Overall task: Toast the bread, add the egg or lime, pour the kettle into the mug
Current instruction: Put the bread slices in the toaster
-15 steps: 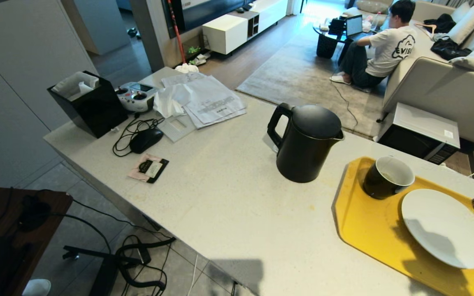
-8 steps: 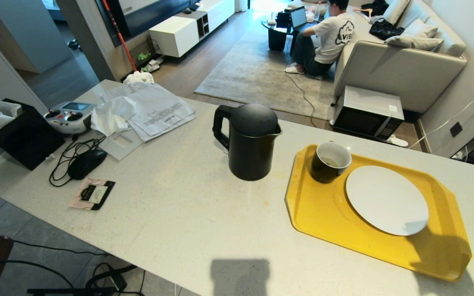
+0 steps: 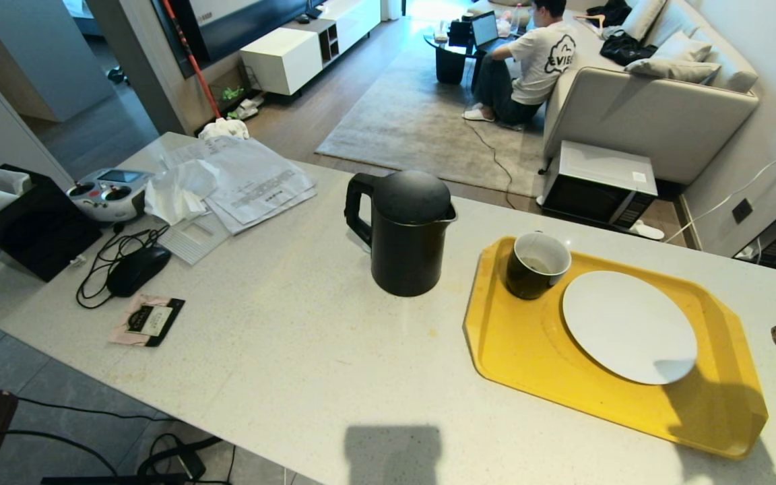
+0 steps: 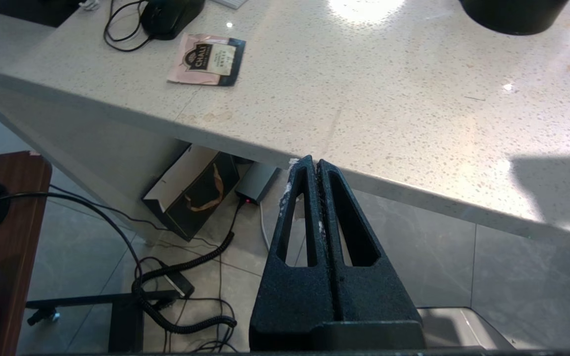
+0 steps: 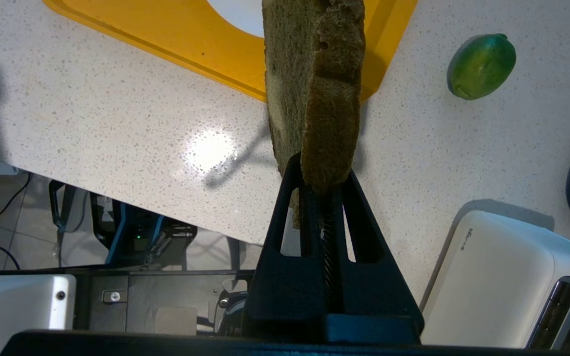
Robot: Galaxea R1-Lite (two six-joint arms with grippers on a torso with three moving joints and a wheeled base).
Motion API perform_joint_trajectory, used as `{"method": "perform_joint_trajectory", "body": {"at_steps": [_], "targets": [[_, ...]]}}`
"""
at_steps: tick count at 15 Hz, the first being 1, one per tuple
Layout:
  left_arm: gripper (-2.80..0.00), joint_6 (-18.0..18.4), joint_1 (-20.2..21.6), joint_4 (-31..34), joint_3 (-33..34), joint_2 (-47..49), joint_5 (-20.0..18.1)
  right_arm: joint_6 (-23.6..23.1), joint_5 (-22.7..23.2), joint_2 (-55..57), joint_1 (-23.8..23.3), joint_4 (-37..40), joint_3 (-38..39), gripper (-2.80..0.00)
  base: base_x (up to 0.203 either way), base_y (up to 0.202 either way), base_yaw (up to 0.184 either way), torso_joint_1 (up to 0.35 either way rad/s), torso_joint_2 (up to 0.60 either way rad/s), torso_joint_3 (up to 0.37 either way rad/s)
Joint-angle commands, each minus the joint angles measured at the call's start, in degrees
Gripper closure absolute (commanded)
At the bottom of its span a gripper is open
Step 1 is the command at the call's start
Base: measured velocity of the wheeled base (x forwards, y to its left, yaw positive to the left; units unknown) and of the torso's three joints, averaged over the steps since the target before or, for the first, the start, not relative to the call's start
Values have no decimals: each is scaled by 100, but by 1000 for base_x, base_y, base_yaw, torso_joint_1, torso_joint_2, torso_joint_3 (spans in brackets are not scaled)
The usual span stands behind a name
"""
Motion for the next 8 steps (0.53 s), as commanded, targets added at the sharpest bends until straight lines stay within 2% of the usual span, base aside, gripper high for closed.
{"method": "perform_joint_trajectory", "body": {"at_steps": [1, 5, 8], "targets": [[0, -1, 1, -4, 2, 5, 2, 4, 3, 13, -8, 37, -13, 0, 0, 0, 0, 0, 0, 0], [0, -1, 1, -4, 5, 5, 2, 4, -6, -12, -18, 34, -24, 0, 0, 0, 0, 0, 0, 0], [0, -1, 1, -4, 5, 5, 2, 4, -6, -13, -69, 37, -15, 0, 1, 11, -134, 1, 4, 5]]}}
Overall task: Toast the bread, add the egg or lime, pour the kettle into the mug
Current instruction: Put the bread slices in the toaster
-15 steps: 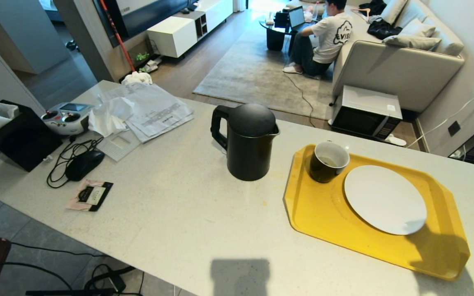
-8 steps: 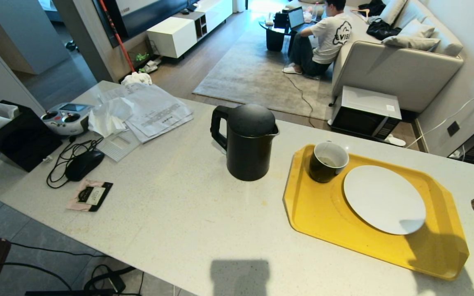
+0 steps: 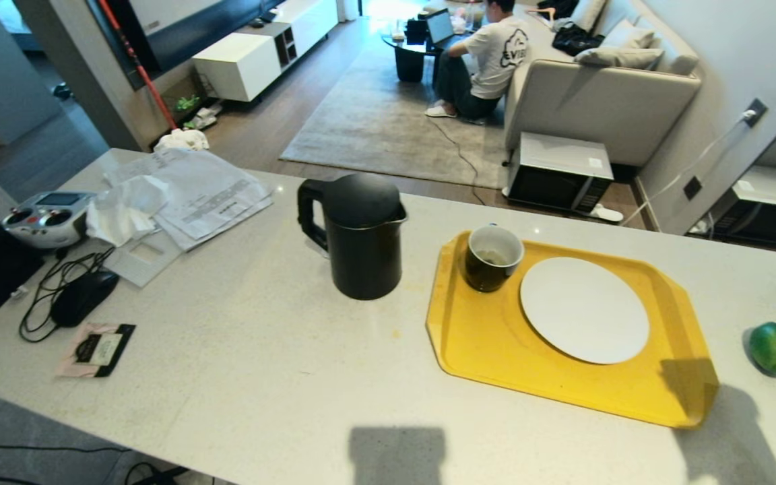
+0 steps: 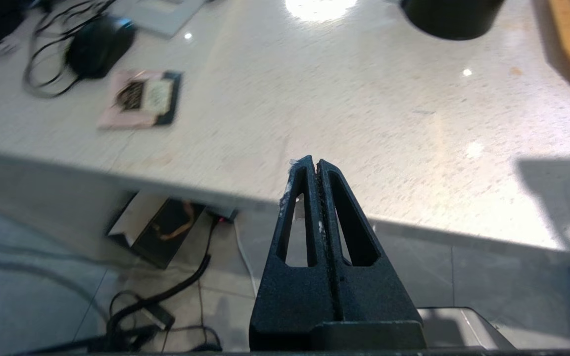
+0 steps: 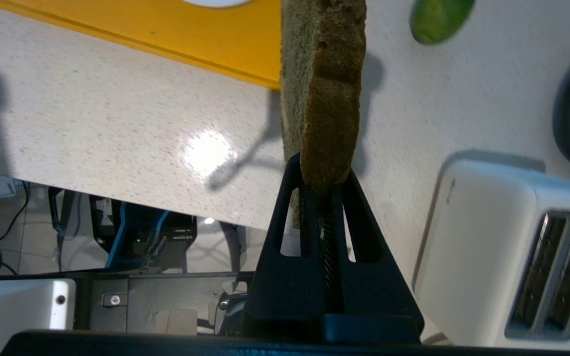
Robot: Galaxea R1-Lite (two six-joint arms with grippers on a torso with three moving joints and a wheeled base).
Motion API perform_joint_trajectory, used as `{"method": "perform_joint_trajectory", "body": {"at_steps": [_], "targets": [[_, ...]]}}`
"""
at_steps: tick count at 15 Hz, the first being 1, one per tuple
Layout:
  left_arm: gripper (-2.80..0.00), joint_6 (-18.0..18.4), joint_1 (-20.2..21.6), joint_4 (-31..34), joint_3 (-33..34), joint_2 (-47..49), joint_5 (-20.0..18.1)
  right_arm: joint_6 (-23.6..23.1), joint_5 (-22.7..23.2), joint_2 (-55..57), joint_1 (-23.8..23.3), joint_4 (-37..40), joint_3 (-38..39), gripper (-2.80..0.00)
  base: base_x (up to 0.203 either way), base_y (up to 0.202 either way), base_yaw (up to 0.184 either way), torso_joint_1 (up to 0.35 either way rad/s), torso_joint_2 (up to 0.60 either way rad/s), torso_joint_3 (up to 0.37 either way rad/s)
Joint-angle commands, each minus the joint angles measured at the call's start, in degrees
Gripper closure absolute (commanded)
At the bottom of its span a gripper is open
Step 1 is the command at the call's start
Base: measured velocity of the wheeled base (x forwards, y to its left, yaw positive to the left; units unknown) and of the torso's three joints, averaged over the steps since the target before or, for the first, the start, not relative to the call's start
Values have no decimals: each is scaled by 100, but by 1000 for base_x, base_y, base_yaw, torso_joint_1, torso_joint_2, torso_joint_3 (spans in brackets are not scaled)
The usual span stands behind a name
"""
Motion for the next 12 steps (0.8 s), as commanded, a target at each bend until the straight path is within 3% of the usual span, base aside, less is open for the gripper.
{"method": "perform_joint_trajectory", "body": {"at_steps": [1, 9, 12], "targets": [[0, -1, 1, 1, -4, 5, 7, -8, 5, -4, -15, 32, 5, 0, 3, 8, -172, 2, 6, -2], [0, -1, 1, 1, -4, 5, 7, 1, 5, -7, -15, 32, 5, 0, 1, 10, -171, 4, 2, 3], [0, -1, 1, 1, 5, 5, 7, 132, 5, -38, -15, 26, 4, 0, 2, 3, -97, 1, 2, 3]]}}
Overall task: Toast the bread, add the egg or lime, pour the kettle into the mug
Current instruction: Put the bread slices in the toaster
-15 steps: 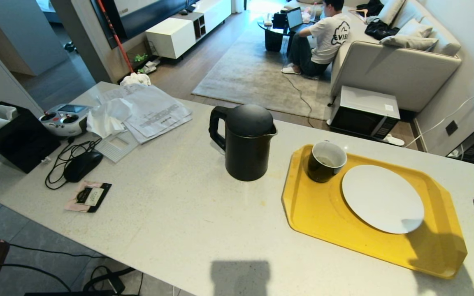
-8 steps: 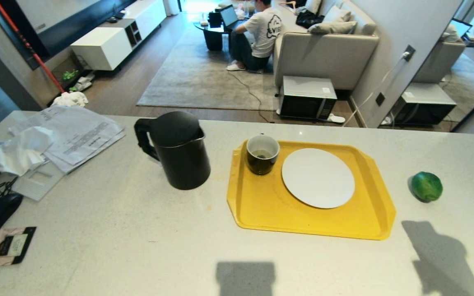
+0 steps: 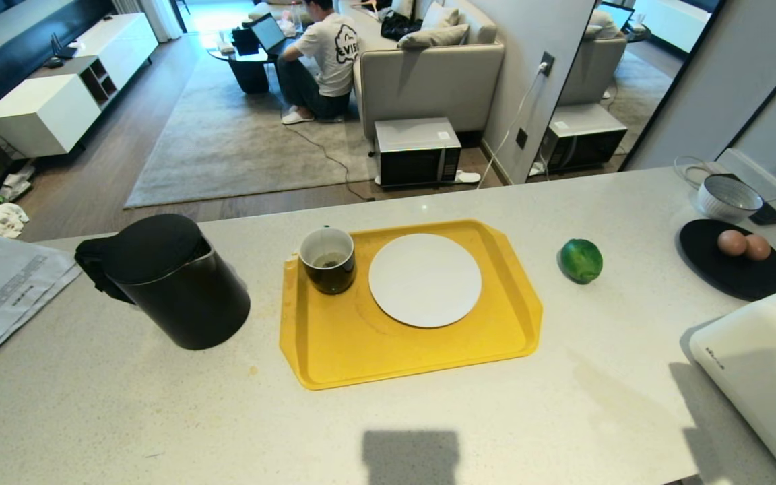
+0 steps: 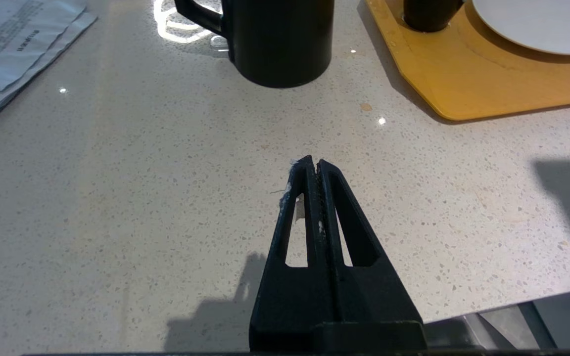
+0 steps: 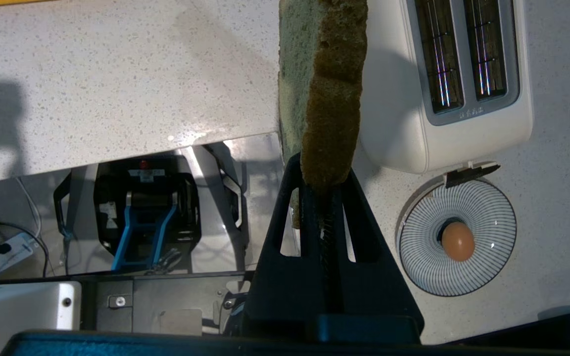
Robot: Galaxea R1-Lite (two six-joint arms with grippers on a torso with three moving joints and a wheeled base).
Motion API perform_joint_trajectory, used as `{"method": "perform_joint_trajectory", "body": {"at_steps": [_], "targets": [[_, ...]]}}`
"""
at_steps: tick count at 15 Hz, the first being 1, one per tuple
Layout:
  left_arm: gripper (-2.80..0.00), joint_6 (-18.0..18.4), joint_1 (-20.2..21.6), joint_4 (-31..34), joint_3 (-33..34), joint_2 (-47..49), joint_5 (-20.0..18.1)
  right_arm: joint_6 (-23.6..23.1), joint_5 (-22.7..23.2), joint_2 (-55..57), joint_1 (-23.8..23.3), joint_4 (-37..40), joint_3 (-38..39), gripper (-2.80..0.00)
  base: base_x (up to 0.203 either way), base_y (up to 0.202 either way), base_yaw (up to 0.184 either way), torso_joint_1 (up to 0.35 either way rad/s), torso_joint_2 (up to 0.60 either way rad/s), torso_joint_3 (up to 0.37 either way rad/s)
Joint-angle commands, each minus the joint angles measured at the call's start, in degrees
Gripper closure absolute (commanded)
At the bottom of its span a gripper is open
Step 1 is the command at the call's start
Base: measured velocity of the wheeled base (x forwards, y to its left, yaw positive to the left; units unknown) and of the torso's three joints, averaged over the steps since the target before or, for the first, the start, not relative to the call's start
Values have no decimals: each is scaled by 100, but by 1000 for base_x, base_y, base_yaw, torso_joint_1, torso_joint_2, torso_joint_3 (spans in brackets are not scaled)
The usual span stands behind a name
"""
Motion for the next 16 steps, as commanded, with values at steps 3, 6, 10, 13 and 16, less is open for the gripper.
{"method": "perform_joint_trajectory", "body": {"at_steps": [3, 6, 10, 13, 16], "targets": [[0, 1, 1, -4, 5, 5, 4, 11, -4, -14, 0, 26, -56, 0, 0, 0, 0, 0, 0, 0], [0, 1, 1, -4, -4, 5, 4, 28, -312, 12, 0, 17, -78, 0, 0, 0, 0, 88, -158, -78], [0, 1, 1, -4, 1, 5, 4, 125, -330, 30, 0, 17, -106, 0, 0, 0, 0, 85, -161, -72], [0, 1, 1, -4, 5, 5, 4, 160, -330, 57, -8, 8, -157, 0, 0, 0, 0, 12, -29, -6], [0, 1, 1, -4, -3, 5, 4, 169, -461, 65, -35, 8, -159, 0, 0, 0, 0, 0, 0, 0]]}}
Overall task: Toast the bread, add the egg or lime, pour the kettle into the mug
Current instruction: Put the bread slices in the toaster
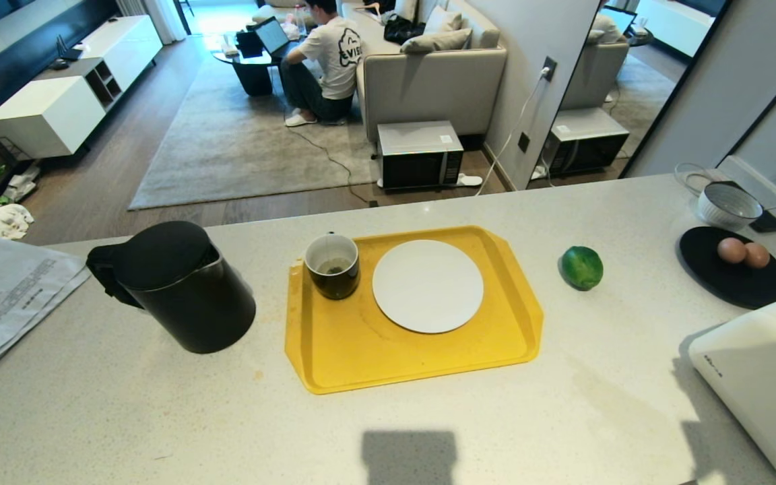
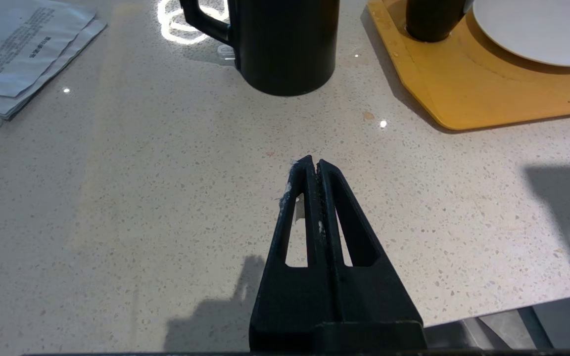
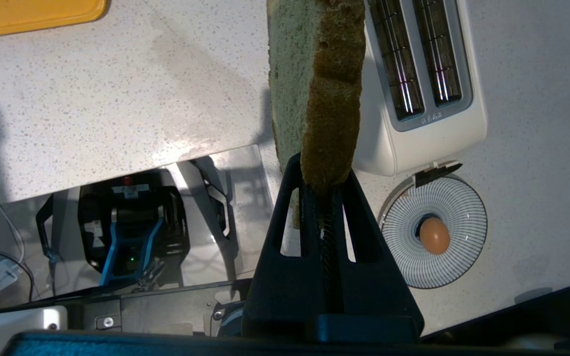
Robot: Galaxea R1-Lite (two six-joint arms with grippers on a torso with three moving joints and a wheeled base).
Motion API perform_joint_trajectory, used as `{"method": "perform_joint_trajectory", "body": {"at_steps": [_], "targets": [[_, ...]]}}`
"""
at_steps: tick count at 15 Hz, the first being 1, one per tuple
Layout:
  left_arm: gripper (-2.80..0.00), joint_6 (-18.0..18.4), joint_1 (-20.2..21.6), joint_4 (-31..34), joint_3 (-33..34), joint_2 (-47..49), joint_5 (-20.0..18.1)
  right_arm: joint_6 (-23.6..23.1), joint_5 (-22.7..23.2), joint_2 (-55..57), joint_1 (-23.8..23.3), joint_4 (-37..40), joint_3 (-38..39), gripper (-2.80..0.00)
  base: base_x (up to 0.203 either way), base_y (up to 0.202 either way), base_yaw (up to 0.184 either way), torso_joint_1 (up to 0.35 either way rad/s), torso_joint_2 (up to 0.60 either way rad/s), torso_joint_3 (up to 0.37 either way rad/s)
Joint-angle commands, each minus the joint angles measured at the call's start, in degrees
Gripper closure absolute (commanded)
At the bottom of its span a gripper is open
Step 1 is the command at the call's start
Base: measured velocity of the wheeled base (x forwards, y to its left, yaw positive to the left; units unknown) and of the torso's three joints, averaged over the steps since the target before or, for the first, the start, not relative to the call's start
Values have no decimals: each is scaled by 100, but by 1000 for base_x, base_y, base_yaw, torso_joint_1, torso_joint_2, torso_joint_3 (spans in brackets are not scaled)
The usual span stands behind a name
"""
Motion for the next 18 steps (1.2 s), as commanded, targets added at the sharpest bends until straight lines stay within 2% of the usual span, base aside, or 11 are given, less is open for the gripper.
{"method": "perform_joint_trajectory", "body": {"at_steps": [1, 6, 18], "targets": [[0, -1, 1, -2, 5, 5, 3, -6, -17, 18, -6, 25, -23, 0, 0, 0, 0, 0, 0, 0], [0, -1, 1, -2, -4, 5, 3, 3, -17, 18, -7, 16, -97, 0, 1, 3, -16, -1, 0, 0], [0, -1, 1, -2, -2, 5, 3, -44, 4, 5, 6, 9, -88, 0, 0, 8, -165, 4, 3, 2]]}}
